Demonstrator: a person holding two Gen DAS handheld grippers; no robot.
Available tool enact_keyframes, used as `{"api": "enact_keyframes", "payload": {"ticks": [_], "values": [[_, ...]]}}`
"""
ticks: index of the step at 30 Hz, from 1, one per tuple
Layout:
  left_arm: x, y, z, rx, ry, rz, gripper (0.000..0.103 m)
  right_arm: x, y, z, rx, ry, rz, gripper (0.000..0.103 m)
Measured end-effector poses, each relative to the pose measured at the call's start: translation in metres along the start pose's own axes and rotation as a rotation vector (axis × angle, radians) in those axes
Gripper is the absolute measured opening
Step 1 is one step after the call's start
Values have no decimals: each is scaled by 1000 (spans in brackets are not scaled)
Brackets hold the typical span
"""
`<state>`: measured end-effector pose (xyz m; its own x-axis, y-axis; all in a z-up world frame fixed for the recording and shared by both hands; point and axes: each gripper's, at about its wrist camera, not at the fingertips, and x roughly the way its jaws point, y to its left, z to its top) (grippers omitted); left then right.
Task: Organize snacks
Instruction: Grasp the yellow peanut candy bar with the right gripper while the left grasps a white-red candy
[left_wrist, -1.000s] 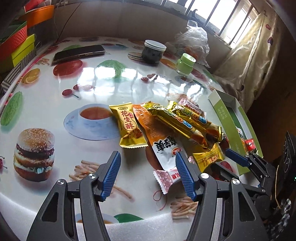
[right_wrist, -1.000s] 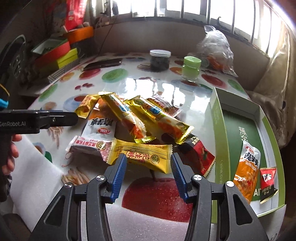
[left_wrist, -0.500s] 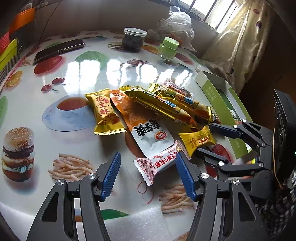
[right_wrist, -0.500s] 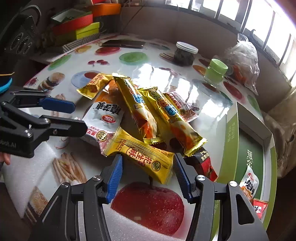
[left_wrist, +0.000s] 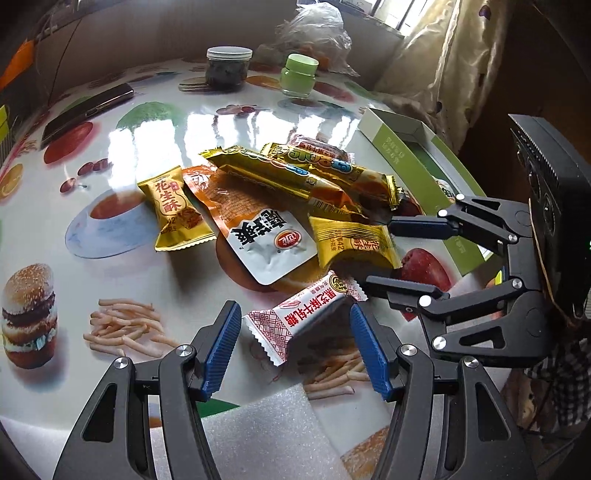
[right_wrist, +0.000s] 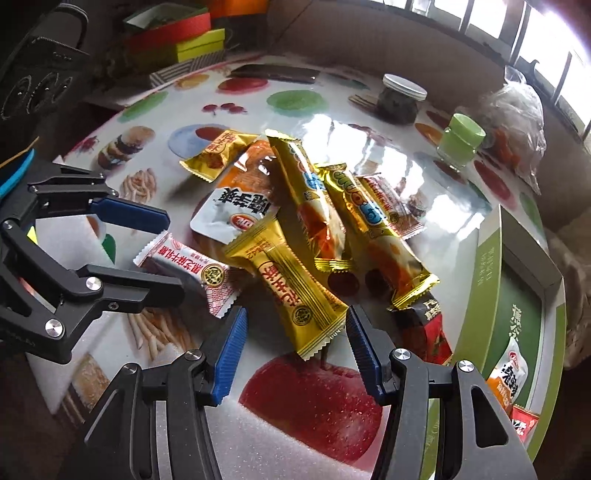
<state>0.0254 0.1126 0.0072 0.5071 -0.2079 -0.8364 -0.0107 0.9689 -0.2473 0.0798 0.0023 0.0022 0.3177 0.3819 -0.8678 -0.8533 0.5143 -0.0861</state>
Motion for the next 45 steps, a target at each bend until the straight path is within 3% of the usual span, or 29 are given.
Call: {"api": "enact_keyframes", "payload": {"ticks": [2, 11, 19, 22, 26, 28, 30, 36, 45], "values": [[-3, -2, 4, 27, -22, 43, 62, -1, -4, 2, 11, -23, -16, 55], [7, -16, 8, 186, 5, 33, 62, 8, 0, 12, -60, -32, -19, 55], [15, -14, 7, 184, 24, 12, 62, 16, -7, 17, -17, -18, 43, 55], [15, -14, 7, 178, 21, 23, 62, 15, -10, 12, 38, -31, 73, 44], [15, -13, 7, 167, 14, 32, 62, 12, -8, 7, 74, -54, 57, 39], [14, -12, 7, 153, 7, 40, 59, 10, -9, 5, 93, -62, 57, 38], [13, -10, 7, 143, 3, 46, 46, 9, -10, 2, 112, -69, 62, 37], [12, -9, 7, 121, 0, 34, 24, 3, -14, -8, 205, -90, 62, 35], [9, -9, 7, 58, -25, 23, 20, -11, -25, -32, 355, -114, 54, 34]]}}
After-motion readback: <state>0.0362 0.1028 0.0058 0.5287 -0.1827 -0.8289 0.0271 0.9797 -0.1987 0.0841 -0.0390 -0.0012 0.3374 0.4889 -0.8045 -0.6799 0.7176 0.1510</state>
